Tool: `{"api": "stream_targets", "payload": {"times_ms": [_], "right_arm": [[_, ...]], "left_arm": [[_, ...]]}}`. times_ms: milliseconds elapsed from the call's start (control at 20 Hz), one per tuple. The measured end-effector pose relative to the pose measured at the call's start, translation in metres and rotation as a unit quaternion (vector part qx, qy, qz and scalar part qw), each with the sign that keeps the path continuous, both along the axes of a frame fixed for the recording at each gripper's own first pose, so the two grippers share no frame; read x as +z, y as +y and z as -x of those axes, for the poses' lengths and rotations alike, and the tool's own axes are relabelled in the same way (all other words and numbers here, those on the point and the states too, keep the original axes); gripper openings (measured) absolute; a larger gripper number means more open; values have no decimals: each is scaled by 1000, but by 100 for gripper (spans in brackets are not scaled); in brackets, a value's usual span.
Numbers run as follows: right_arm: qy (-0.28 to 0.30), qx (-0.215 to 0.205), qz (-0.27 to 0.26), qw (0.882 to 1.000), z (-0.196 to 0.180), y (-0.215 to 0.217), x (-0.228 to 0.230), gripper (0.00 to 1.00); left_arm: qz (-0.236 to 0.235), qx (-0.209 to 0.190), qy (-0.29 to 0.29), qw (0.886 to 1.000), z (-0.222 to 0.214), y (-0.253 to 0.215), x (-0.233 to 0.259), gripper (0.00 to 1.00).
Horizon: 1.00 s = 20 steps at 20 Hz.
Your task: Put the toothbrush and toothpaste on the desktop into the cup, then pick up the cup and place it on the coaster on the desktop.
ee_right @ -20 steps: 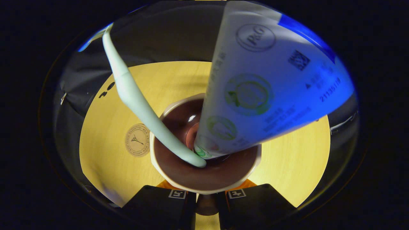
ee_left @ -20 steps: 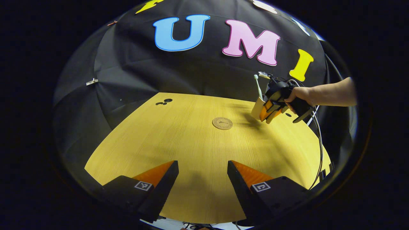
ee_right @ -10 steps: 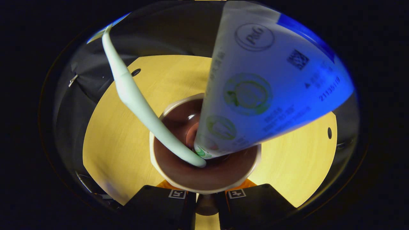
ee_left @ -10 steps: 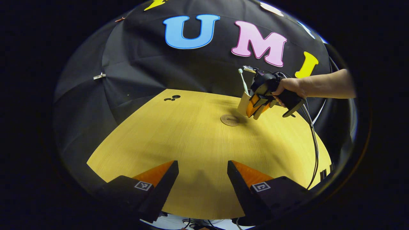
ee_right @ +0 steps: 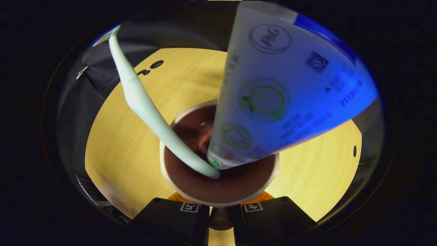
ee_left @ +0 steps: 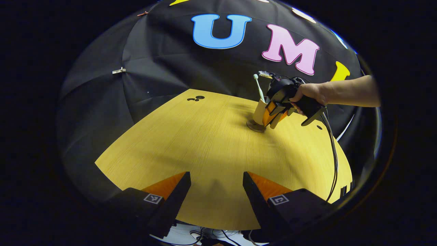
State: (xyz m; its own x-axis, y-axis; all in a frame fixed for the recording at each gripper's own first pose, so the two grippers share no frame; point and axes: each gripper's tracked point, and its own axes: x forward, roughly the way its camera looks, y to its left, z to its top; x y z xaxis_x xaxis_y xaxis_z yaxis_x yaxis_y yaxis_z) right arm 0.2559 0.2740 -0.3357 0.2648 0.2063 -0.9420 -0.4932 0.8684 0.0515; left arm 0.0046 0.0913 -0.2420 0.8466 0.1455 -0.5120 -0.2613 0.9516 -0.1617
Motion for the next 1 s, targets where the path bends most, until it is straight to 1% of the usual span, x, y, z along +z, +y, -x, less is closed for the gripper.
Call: {"api": "stream_targets", "payload": {"times_ms": [150,350,400,450,500,600,700,750,800,900,1000], "right_arm": [[14,0,2,1000,4,-1,-3,32],[27,12,8,1000,13,6,-14,32],[28,11,8,1000,16,6,-13,27],[15,8,0,1000,11,7,-13,33],[12,3,-4,1000,9,8,-9,29],[14,-8,-14,1000,7,8,-3,42],[0,-12,-20,1000,3,3,6,51],[-13,-15,-21,1000,-1,0,12,61],[-23,-16,-25,999,-2,-3,17,83],[-43,-27,-39,998,-3,-10,32,98],[-69,-42,-56,995,-3,-19,50,99]], "left_arm": [[1,6,3,1000,4,3,-1,97],[3,20,5,1000,8,8,-5,97],[4,21,5,1000,8,8,-4,98],[5,22,4,1000,7,9,-4,97],[5,22,4,1000,8,9,-4,97],[5,20,4,1000,9,7,-3,97],[4,18,4,1000,8,4,-2,97],[4,16,4,1000,8,2,-1,97],[3,12,2,1000,7,-1,1,98],[1,4,-2,1000,4,-7,6,97],[-4,-4,-8,1000,0,-13,13,97]]}}
